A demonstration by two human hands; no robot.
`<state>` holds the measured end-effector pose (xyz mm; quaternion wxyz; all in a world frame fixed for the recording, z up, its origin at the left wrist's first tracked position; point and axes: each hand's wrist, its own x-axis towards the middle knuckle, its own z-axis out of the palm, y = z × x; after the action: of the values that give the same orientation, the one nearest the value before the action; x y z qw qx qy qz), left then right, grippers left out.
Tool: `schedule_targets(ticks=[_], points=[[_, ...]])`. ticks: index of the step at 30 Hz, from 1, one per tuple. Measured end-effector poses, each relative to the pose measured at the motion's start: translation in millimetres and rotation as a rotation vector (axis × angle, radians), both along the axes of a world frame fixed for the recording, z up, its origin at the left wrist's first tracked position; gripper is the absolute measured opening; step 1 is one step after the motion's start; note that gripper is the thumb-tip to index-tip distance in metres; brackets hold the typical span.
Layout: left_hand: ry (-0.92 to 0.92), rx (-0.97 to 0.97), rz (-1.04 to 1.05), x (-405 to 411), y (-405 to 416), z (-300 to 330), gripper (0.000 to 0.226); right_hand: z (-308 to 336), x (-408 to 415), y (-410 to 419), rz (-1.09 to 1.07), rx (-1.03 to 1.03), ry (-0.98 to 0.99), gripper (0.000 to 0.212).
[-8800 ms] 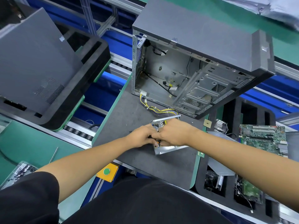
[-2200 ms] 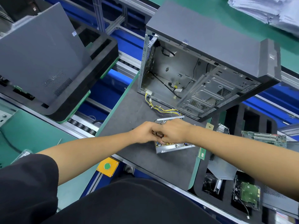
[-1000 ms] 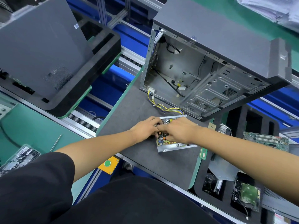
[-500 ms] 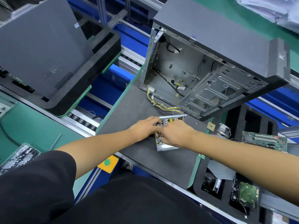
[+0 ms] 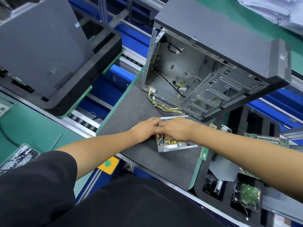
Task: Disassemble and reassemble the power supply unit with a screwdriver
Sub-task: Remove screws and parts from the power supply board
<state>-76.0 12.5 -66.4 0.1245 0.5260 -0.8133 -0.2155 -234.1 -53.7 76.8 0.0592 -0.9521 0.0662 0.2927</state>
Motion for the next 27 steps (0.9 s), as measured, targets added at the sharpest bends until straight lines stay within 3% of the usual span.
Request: schedule_targets(ticks=[2,8,13,21,25,27], points=[[0.024,-0.023,-0.002,0.2,0.2,0.2,0.036,4.6,-0.2,-4.0,0.027,-0.053,0.01,0.037],[-0.009,0.015,0.023,0.6,-0.2,-1.3,0.043,3.1,5.5,-2.9,0.152,-0.037,0.005,0.016],[-0.111,-0.006,-0.007,-0.6,-2.0,-5.4,0.041,-1.0,5.1,-1.9,0.076,-0.07,-0.005,0.025],[0.008,0.014,0.032,0.1,0.6,-3.9,0.028,-2.9,-6.9,-0.7,0.178,-0.125,0.046,0.03],[0.066,0.002,0.028,-0.7,0.9,-2.6,0.036,-6.1,-8.3,4.0,0.245,-0.069,-0.001,0.022],[0.026,-0.014,0.018,0.1,0.9,-2.2,0.038,-9.4,-6.0,8.0,0.17,-0.115,-0.027,0.021]])
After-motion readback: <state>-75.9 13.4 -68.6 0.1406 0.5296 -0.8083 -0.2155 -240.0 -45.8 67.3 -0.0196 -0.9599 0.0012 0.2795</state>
